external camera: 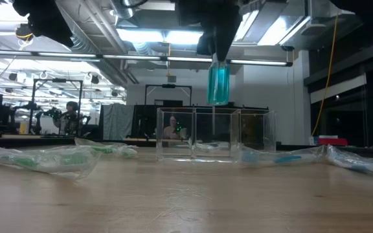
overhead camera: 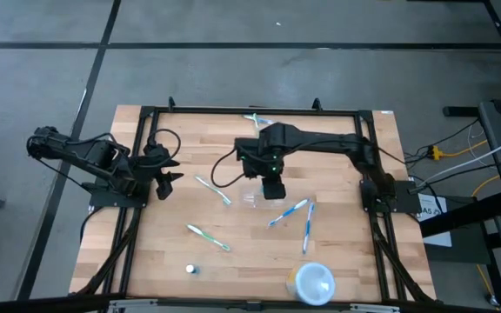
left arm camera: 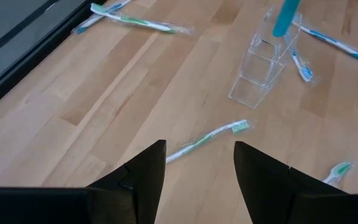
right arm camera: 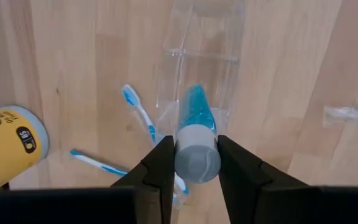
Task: Pick & Place toothbrushing station
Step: Put the top blue mouthwash into the transparent organizer
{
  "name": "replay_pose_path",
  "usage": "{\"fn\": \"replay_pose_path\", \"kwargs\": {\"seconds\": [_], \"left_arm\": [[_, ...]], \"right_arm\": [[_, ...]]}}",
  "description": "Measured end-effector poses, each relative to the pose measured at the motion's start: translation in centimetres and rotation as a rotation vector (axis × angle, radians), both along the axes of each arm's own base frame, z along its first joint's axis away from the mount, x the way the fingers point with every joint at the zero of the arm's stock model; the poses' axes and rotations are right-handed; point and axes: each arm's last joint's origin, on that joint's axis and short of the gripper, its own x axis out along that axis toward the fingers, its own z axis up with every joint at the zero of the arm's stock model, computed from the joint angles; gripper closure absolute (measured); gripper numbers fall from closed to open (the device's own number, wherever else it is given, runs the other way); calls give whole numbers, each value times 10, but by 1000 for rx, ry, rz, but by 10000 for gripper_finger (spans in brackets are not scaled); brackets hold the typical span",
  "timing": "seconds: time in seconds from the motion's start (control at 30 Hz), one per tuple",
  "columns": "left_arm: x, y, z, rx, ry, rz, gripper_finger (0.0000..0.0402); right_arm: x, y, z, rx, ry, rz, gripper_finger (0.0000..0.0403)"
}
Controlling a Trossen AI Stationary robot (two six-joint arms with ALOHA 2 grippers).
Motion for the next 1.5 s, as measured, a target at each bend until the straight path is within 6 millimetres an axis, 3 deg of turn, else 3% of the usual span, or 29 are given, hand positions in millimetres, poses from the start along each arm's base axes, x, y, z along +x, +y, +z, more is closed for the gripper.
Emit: {"fn": "replay_pose_path", "kwargs": {"seconds": [0.67,1.17,1.33,1.5], "left_arm": [[0,1,0,41,6,-7,217],[0,2,1,95,11,-7,217],[0,2,0,95,13,-7,217],[3,1,-1,99,30,-8,217]], "right_arm": [[21,-3,-40,-26,27,8,306],[18,4,-69,-75,84,-38,306],[12,5,-64,-91,24,-60,306],[8,6,-72,-65,11,-81,306]]}}
